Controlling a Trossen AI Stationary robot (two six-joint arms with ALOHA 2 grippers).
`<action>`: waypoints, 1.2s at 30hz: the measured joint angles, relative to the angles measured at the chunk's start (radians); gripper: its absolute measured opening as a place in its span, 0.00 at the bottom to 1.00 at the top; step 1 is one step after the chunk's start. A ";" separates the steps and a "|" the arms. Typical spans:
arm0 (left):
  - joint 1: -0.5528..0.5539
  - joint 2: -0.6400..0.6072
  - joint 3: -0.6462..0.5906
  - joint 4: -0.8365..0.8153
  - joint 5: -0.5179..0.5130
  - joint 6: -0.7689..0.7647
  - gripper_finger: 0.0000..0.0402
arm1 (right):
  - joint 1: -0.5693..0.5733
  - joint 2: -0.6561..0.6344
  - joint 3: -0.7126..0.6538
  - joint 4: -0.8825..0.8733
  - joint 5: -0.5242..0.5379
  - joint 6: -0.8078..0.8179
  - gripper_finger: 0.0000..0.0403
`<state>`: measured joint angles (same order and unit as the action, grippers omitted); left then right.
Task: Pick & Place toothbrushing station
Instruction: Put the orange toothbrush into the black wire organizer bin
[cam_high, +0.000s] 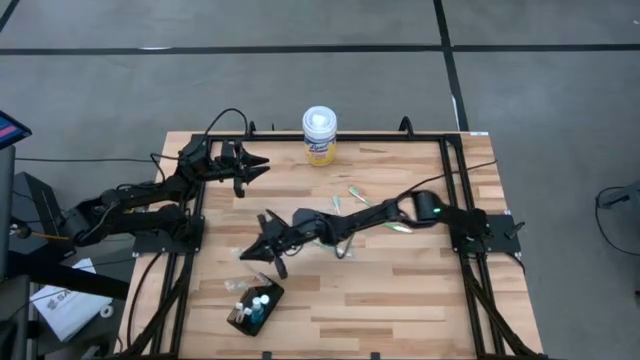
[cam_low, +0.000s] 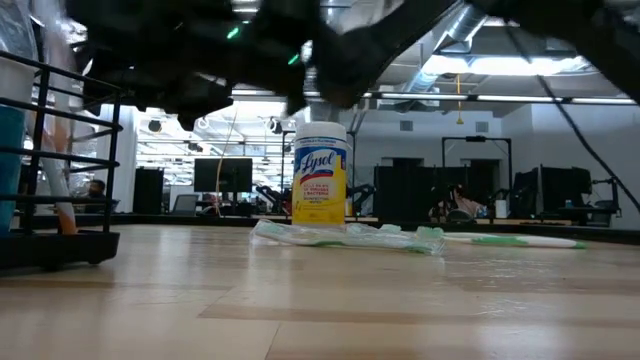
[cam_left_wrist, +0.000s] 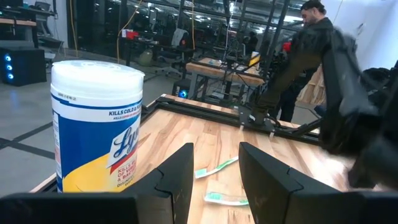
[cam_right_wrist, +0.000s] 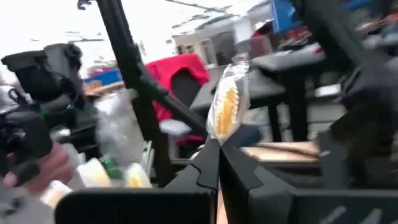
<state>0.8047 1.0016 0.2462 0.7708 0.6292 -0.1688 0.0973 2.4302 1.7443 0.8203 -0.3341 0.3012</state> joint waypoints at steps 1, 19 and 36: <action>0.000 0.000 0.000 0.000 0.001 0.000 0.31 | -0.005 0.047 0.058 -0.001 -0.022 0.022 0.00; 0.000 0.000 0.000 0.004 0.058 0.008 0.31 | -0.029 0.187 0.366 -0.151 -0.111 -0.014 0.00; 0.001 0.000 0.000 0.003 0.062 0.033 0.31 | -0.016 0.105 0.366 -0.261 -0.085 -0.178 0.00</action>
<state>0.8055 1.0012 0.2462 0.7742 0.6916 -0.1355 0.0813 2.5354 2.1100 0.5590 -0.4190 0.1236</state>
